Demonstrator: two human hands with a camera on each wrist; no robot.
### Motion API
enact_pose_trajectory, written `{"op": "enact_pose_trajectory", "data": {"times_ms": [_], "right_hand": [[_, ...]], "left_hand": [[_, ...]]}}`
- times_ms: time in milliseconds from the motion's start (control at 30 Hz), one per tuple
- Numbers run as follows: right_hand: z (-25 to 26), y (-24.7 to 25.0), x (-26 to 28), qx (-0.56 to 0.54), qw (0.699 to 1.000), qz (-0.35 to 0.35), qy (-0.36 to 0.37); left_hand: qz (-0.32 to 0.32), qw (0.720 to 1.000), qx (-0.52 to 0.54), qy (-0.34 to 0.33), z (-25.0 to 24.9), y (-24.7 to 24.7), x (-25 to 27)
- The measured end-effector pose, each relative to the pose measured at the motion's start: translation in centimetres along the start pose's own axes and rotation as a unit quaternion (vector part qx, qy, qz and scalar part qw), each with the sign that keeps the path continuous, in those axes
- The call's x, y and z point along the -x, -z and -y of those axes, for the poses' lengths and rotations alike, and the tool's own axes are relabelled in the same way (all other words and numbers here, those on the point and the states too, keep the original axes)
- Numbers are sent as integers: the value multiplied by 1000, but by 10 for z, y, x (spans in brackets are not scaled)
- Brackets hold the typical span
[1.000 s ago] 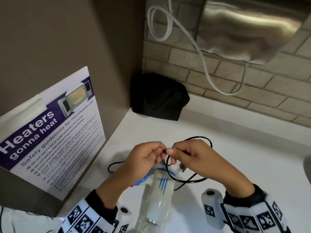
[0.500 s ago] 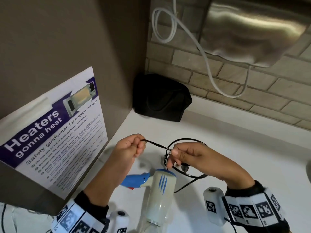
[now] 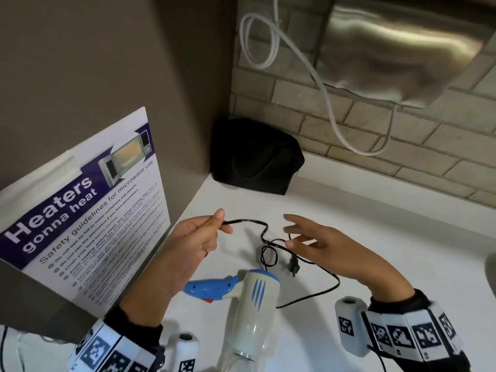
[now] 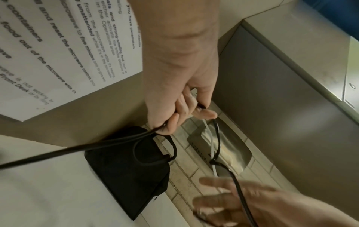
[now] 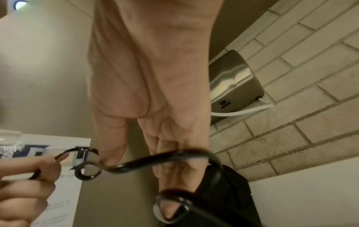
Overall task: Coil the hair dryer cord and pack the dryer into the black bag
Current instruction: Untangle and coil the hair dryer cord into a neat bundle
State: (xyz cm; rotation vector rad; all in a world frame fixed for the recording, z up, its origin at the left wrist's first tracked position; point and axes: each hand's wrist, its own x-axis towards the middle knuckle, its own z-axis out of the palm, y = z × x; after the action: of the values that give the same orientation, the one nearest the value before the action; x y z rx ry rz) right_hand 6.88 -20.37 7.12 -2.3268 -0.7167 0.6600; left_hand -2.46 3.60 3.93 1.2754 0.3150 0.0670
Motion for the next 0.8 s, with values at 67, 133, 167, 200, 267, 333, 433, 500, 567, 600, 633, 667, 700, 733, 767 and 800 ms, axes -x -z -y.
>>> {"op": "enact_pose_trajectory", "data": {"times_ms": [67,133,167,200,267,333,433,500,567,600,633,667,700,733,767,800], "right_hand": [[-6,1,2,31,999,26,-2],[-7,1,4,-2,999,38,13],[-7,1,4,-12,999,28,18],[-7,0,3,-5,1000,7,19],[-4,-2,0,41,997,-57,22],[8,-5,-2,50,989,-125,66],[32,-16,-5,-3,976,-153,157],[47,-30,-12,1,971,-133,198],[54,-45,-19,29,967,-129,220],[56,-50,-22,18,968,-135,212],[57,-53,-24,-10,971,-141,193],[56,-54,-25,-38,974,-143,173],[56,-53,-25,-59,976,-139,158],[55,-53,-25,-72,977,-131,150],[55,-51,-24,-83,979,-116,142],[55,-49,-22,-89,982,-101,134]], "left_hand": [[-21,1000,20,-10,0,6,-2],[-36,999,18,-29,2,10,-5],[-38,999,5,-34,3,11,-5],[-35,999,-16,-35,3,11,-4],[-21,996,-82,-31,4,7,-1],[3,989,-143,-37,3,0,4],[34,980,-188,-57,5,-11,6],[55,977,-193,-75,9,-15,5],[57,977,-185,-87,13,-17,2],[48,980,-172,-85,14,-16,0],[35,985,-152,-79,15,-14,-1],[23,988,-135,-72,16,-12,-2],[14,990,-122,-65,17,-10,-3],[6,992,-113,-55,18,-9,-3],[0,994,-101,-41,19,-8,-4],[-9,996,-80,-28,21,-8,-5]]}}
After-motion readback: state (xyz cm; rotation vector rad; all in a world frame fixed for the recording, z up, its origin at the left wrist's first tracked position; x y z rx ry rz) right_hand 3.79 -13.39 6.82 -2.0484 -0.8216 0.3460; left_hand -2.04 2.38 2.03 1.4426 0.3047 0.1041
